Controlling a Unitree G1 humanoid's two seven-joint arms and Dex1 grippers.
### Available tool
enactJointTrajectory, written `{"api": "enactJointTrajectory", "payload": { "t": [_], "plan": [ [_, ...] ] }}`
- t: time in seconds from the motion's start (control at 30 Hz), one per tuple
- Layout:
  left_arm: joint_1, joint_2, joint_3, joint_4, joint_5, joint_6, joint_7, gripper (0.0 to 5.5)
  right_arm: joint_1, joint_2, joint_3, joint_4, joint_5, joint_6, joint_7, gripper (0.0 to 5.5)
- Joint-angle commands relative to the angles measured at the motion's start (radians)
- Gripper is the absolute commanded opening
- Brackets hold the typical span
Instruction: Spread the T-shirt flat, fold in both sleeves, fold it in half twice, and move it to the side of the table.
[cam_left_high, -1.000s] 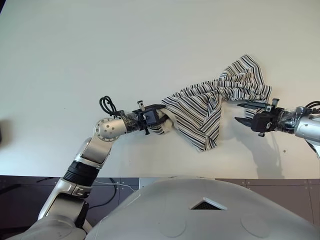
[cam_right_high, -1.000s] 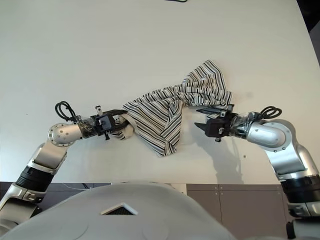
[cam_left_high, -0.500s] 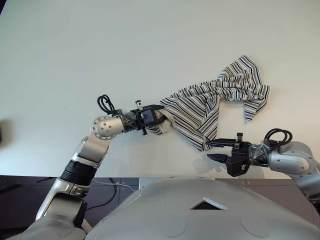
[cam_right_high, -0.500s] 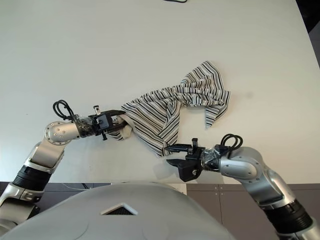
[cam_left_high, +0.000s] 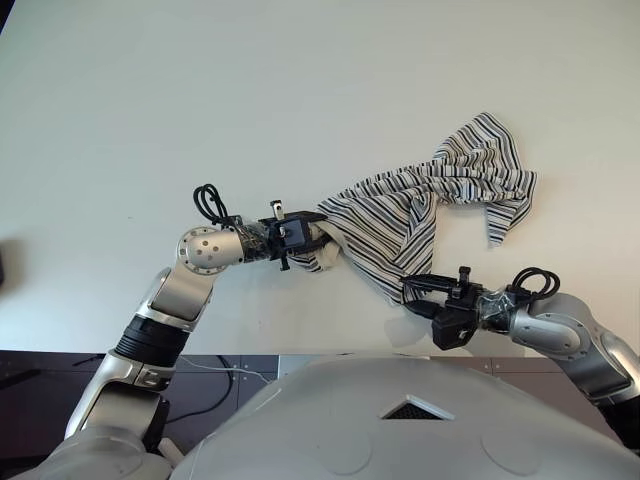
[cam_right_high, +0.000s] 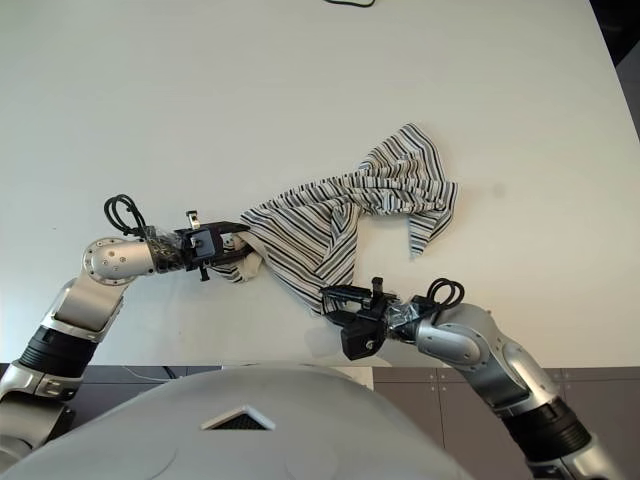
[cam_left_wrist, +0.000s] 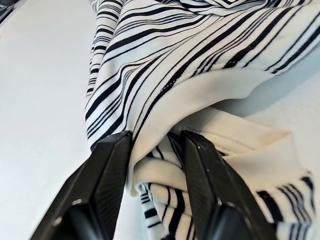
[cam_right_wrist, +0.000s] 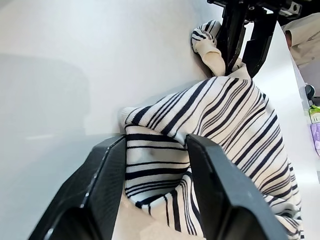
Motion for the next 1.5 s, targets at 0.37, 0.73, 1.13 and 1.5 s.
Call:
{"api": "enactJointTrajectory", "payload": {
  "t": [0.37,0.73,1.13,1.5],
  "plan": [
    [-0.013,0.022,-0.001,0.017,0.017,0.016,-0.020,1.84,0.019,-0.042,-0.006,0.081,-0.074,0.028,0.007,0.46],
    [-0.023,0.001,0.022,0.011,-0.010,0.026,-0.009,1.84,-0.051,-0.018,-0.114,-0.144,0.318,0.291,0.130,0.12],
    [0.127,0.152,0.367,-0.483,-0.771,0.557,-0.107,1.84,-0.330,-0.282,-0.592,-0.403,1.290,0.871,0.337,0.12],
    [0.125,0.213,0.253,-0.347,-0.463,0.443,-0.135,1.84,0.050,-0.137,-0.081,-0.466,0.574,0.660,0.158,0.66]
  ]
}}
